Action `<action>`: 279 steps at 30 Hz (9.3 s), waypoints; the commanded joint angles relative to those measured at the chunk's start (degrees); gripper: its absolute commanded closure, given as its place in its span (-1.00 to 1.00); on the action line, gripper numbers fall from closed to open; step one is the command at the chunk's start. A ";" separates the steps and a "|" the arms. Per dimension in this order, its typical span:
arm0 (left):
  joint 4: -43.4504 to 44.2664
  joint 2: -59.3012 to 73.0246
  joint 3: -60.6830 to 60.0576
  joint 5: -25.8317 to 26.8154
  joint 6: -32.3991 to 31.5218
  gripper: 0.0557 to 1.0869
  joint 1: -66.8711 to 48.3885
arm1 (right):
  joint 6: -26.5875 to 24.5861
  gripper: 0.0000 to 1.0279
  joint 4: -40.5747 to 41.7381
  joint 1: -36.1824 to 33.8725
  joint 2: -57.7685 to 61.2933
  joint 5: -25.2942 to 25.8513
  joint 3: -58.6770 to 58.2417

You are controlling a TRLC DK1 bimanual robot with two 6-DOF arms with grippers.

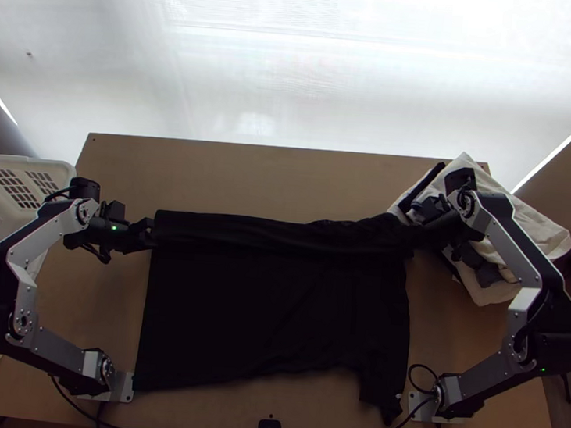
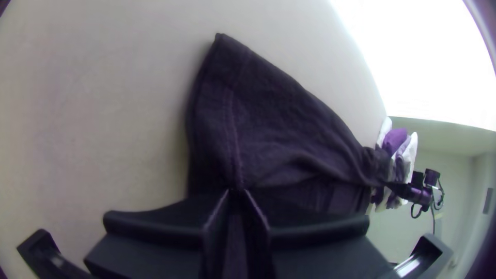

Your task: Fold the t-shirt

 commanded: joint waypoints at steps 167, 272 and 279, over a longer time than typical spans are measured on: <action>-37.23 -11.07 2.32 -23.85 26.19 -0.90 -36.98 | -12.11 0.94 -20.96 -16.15 -5.51 -6.25 -5.33; -33.54 -18.28 6.18 -2.58 -4.75 0.93 -42.43 | -13.69 0.94 -24.22 -20.64 -4.28 -5.02 0.56; -32.57 -17.49 9.87 -2.32 -6.68 0.93 -37.42 | -14.22 0.94 -24.74 -21.25 -4.37 -4.23 1.18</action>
